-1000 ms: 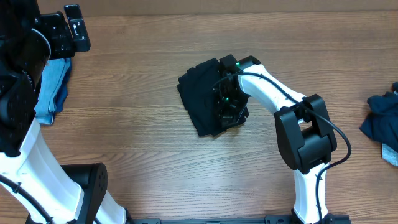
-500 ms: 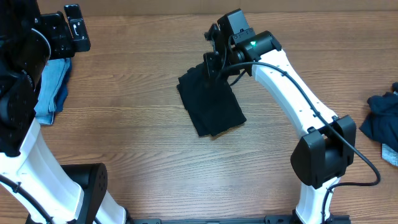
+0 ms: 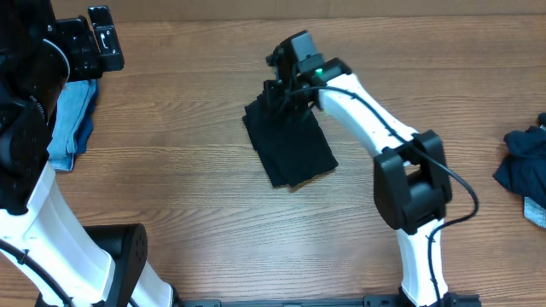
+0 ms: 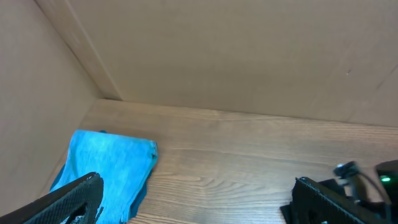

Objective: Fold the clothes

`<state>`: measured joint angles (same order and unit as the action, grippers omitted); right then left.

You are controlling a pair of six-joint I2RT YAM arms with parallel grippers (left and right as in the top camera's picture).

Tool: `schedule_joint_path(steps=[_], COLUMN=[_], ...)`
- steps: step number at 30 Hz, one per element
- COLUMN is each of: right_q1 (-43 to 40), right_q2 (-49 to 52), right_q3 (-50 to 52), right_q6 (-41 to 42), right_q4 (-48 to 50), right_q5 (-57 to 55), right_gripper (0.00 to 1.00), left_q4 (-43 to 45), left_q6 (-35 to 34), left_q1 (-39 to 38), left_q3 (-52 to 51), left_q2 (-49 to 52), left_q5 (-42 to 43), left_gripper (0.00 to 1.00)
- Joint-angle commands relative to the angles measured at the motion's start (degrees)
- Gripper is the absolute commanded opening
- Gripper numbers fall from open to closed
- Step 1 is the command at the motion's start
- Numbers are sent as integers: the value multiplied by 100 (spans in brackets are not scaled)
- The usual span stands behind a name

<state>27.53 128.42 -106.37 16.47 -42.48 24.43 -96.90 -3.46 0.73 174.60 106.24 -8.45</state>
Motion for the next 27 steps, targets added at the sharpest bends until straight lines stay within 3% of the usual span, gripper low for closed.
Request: schedule_joint_path(steps=[1, 7, 11, 19, 27], right_q1=[365, 627, 581, 271, -136], right_q2=[190, 496, 455, -90, -225], right_q3=[2, 2, -120, -968, -911], right_q6=[72, 118, -308, -343, -293], right_q4=[245, 599, 728, 48, -485], right_q5=[0, -769, -739, -120, -348], right_gripper=[4, 4, 4, 4, 4], left_q4=[11, 13, 11, 11, 11], left_q6=[-39, -39, -39, -39, -39], left_q1=[-2, -2, -2, -2, -2], left_q3=[-7, -7, -7, -7, -7], left_q2=[15, 15, 15, 15, 15], left_q5=[-72, -72, -72, -72, -72], left_gripper=[100, 100, 100, 100, 100])
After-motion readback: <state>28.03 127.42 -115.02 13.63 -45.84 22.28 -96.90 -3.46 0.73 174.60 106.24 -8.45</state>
